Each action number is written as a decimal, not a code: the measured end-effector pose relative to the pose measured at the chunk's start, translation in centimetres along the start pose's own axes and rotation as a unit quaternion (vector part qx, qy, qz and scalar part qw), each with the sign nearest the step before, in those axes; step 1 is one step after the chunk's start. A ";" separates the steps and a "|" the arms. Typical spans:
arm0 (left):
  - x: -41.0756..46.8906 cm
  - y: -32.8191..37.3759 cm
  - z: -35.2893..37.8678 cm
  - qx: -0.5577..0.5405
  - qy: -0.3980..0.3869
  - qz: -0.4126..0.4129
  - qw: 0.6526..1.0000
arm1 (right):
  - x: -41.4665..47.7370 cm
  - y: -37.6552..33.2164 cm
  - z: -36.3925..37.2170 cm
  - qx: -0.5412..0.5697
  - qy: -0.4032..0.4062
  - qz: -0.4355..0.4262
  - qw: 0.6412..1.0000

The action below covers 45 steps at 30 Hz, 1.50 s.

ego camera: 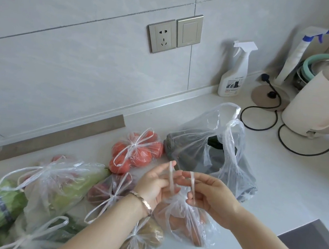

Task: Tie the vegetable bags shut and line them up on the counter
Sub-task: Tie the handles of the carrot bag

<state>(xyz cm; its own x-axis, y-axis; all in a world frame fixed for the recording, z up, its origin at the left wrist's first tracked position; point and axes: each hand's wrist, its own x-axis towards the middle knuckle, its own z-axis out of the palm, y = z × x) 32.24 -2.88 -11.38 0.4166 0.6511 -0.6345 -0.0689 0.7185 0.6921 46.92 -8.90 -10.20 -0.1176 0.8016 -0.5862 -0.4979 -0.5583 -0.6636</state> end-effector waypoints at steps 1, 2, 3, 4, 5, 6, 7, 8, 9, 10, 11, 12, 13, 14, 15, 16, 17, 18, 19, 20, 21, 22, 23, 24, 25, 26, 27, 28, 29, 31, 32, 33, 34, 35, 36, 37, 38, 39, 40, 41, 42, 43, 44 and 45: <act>0.0 -0.3 0.2 0.040 -0.003 0.004 0.999 | 0.0 0.2 0.0 -0.012 -0.014 0.009 1.000; 0.0 -0.4 0.3 0.063 -0.010 0.005 0.998 | 0.1 0.3 -0.1 -0.024 -0.020 0.014 0.999; 0.0 -0.4 0.4 0.072 -0.023 0.005 0.997 | 0.2 0.2 -0.3 -0.028 -0.019 0.016 0.999; -0.1 -0.3 0.4 0.074 -0.039 0.003 0.996 | 0.4 0.1 -0.5 -0.023 -0.016 0.018 0.999; -0.1 -0.4 0.4 0.080 -0.055 -0.002 0.995 | 0.5 0.0 -0.7 -0.017 -0.018 0.020 0.999; -0.1 -0.5 0.4 0.096 -0.068 -0.005 0.993 | 0.6 -0.2 -0.8 -0.023 -0.028 0.023 0.999; 0.0 -0.6 0.4 0.122 -0.075 -0.006 0.990 | 0.6 -0.3 -0.8 -0.044 -0.039 0.024 0.998; 0.0 -0.6 0.5 0.149 -0.078 -0.003 0.986 | 0.6 -0.4 -0.7 -0.072 -0.052 0.024 0.996; 0.1 -0.7 0.6 0.171 -0.078 0.003 0.982 | 0.7 -0.5 -0.7 -0.095 -0.061 0.022 0.993; 0.3 -0.6 0.5 0.189 -0.079 0.008 0.979 | 0.6 -0.7 -0.8 -0.108 -0.068 0.023 0.991; 0.4 -0.6 0.4 0.206 -0.084 0.011 0.975 | 0.6 -0.9 -0.9 -0.121 -0.074 0.025 0.990; 0.5 -0.5 0.4 0.222 -0.089 0.012 0.971 | 0.6 -0.9 -1.0 -0.133 -0.079 0.029 0.988; 0.7 -0.6 0.2 0.245 -0.093 0.016 0.965 | 0.5 -0.9 -1.1 -0.147 -0.081 0.033 0.985; 0.8 -0.7 0.1 0.277 -0.089 0.024 0.956 | 0.5 -0.7 -1.2 -0.166 -0.076 0.041 0.982; 1.0 -0.9 -0.1 0.317 -0.078 0.036 0.944 | 0.7 -0.3 -1.3 -0.188 -0.057 0.049 0.979; 1.0 -1.1 -0.2 0.357 -0.058 0.049 0.931 | 0.9 0.2 -1.5 -0.223 -0.027 0.055 0.973; 1.1 -1.3 -0.5 0.387 -0.035 0.062 0.919 | 1.2 0.9 -2.1 -0.273 0.011 0.059 0.960; 1.3 -1.5 -0.9 0.417 -0.006 0.072 0.906 | 1.4 1.5 -2.8 -0.324 0.052 0.062 0.942; 1.5 -1.6 -1.5 0.443 0.028 0.082 0.893 | 1.5 2.0 -3.5 -0.360 0.090 0.066 0.926; 1.8 -1.6 -2.0 0.444 0.065 0.082 0.890 | 1.6 2.5 -4.3 -0.368 0.118 0.076 0.919; 2.0 -1.6 -2.5 0.402 0.099 0.065 0.908 | 1.6 2.9 -5.1 -0.339 0.137 0.094 0.926; 2.2 -1.7 -2.6 0.317 0.121 0.028 0.940 | 1.7 3.3 -5.6 -0.283 0.155 0.109 0.940; 2.4 -1.8 -2.6 0.213 0.133 -0.015 0.968 | 1.8 3.5 -5.8 -0.210 0.166 0.118 0.956; 2.5 -1.8 -2.3 0.106 0.142 -0.046 0.983 | 2.1 3.6 -5.8 -0.133 0.175 0.114 0.969; 2.6 -1.7 -1.9 0.017 0.142 -0.052 0.988 | 2.3 3.4 -5.6 -0.052 0.176 0.097 0.978; 2.5 -1.5 -1.6 -0.042 0.132 -0.044 0.989 | 2.5 3.0 -5.3 0.029 0.169 0.076 0.982; 2.4 -1.4 -1.3 -0.055 0.105 -0.029 0.993 | 2.7 2.6 -5.0 0.107 0.149 0.055 0.981; 2.0 -1.1 -1.0 -0.022 0.069 -0.011 0.997 | 2.7 2.0 -4.8 0.173 0.126 0.038 0.976; 1.3 -0.6 -0.8 0.059 0.041 0.013 0.997 | 2.8 1.5 -4.6 0.213 0.107 0.031 0.971; 0.5 0.3 -0.6 0.309 0.012 0.068 0.948 | 2.8 0.7 -4.2 0.199 0.090 0.037 0.975; 0.2 0.8 -0.5 0.438 0.004 0.088 0.894 | 2.9 0.5 -4.0 0.150 0.086 0.046 0.984; 0.0 1.2 -0.5 0.538 -0.006 0.098 0.837 | 3.1 0.4 -4.0 0.088 0.082 0.052 0.991; -0.2 1.5 -0.5 0.601 -0.019 0.100 0.793 | 3.2 0.3 -3.9 0.023 0.078 0.060 0.995; -0.4 1.7 -0.3 0.641 -0.031 0.099 0.760 | 3.5 0.2 -3.9 -0.044 0.070 0.066 0.994; -0.6 1.8 -0.1 0.674 -0.042 0.101 0.730 | 3.6 -0.1 -3.7 -0.107 0.062 0.070 0.990; -0.8 1.7 0.1 0.704 -0.049 0.114 0.699 | 3.8 -0.5 -3.6 -0.162 0.057 0.072 0.983; -0.9 1.6 0.2 0.729 -0.052 0.139 0.668 | 4.0 -1.0 -3.4 -0.209 0.054 0.069 0.974; -1.0 1.4 0.0 0.747 -0.053 0.179 0.639 | 4.3 -1.5 -3.1 -0.254 0.060 0.058 0.963; -1.1 1.1 -0.3 0.755 -0.055 0.230 0.612 | 4.6 -1.8 -2.9 -0.300 0.077 0.045 0.950; -1.1 0.7 -0.9 0.748 -0.057 0.288 0.595 | 5.1 -1.9 -2.8 -0.343 0.098 0.034 0.934; -0.9 0.2 -1.8 0.735 -0.068 0.338 0.584 | 5.4 -1.7 -2.9 -0.373 0.116 0.032 0.920; -0.6 -0.4 -2.9 0.724 -0.083 0.369 0.577 | 5.8 -1.4 -3.2 -0.383 0.132 0.040 0.913; -0.3 -1.1 -4.1 0.711 -0.093 0.389 0.578 | 6.0 -0.9 -3.8 -0.371 0.148 0.057 0.915; 0.1 -1.7 -5.5 0.699 -0.097 0.390 0.591 | 6.2 -0.1 -4.5 -0.326 0.166 0.083 0.927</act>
<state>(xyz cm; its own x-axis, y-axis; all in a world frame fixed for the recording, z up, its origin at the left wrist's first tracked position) 27.46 -2.68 -14.48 0.8578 0.5134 0.0234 0.4520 -0.7753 0.4412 50.13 -4.82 -15.82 0.1785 0.6435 -0.7443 0.1414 -0.7654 -0.6278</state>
